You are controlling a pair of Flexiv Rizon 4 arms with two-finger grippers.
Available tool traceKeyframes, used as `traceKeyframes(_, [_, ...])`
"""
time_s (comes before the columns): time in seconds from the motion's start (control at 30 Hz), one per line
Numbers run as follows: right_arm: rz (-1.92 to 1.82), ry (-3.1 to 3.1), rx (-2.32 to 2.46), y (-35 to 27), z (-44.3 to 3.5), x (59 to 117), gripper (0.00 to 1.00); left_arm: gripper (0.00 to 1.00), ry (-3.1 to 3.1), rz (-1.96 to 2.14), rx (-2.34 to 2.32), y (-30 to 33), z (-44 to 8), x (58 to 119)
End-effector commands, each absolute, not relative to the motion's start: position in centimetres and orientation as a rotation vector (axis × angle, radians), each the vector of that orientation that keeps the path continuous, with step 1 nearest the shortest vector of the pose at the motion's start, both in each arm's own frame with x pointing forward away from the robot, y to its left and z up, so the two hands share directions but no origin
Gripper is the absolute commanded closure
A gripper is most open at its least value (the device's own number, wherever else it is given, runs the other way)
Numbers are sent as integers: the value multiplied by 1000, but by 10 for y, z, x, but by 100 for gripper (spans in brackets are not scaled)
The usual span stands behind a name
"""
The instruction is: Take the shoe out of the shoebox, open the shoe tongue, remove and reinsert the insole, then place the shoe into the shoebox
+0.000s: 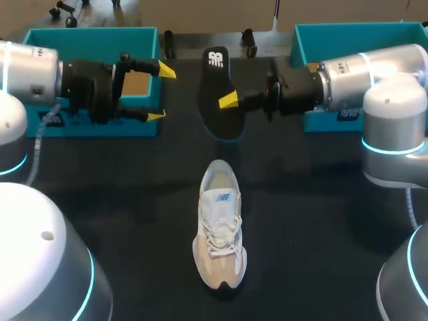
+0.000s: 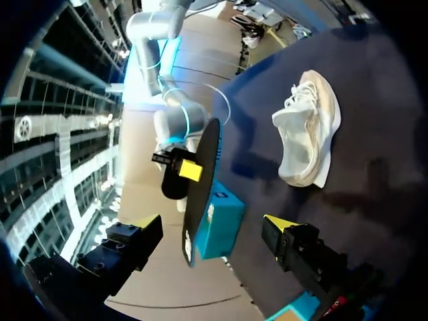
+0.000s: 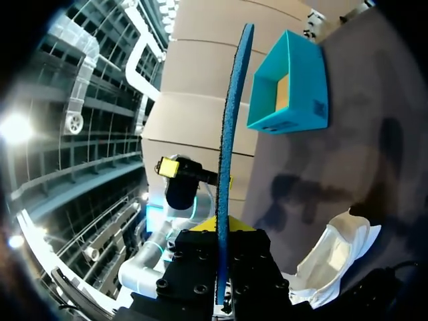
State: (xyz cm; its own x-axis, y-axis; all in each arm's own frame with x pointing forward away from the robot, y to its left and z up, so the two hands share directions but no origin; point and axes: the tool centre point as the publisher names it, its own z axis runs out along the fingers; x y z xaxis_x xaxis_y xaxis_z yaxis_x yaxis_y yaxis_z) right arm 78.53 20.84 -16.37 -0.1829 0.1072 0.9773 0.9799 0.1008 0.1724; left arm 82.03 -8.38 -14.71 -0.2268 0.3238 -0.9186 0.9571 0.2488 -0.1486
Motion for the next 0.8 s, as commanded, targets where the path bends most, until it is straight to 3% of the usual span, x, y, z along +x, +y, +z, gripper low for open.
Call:
traceKeyframes(0.03, [-1248,-1469,-1152,196,-167,770,100,0,1948,-929,1143,-74,-138,808])
traceKeyframes(0.3, [-1309,-1522,-1178,196,-179,761,100,0,2292,-1078,1046,-67,-152,814])
traceKeyframes(0.43, [-1365,-1583,-1179,198,-184,758,100,0,2638,-1291,733,-60,-167,824])
traceKeyframes(0.8, [-1394,-1649,-1207,200,-188,758,100,0,2672,-1180,686,-55,-170,819])
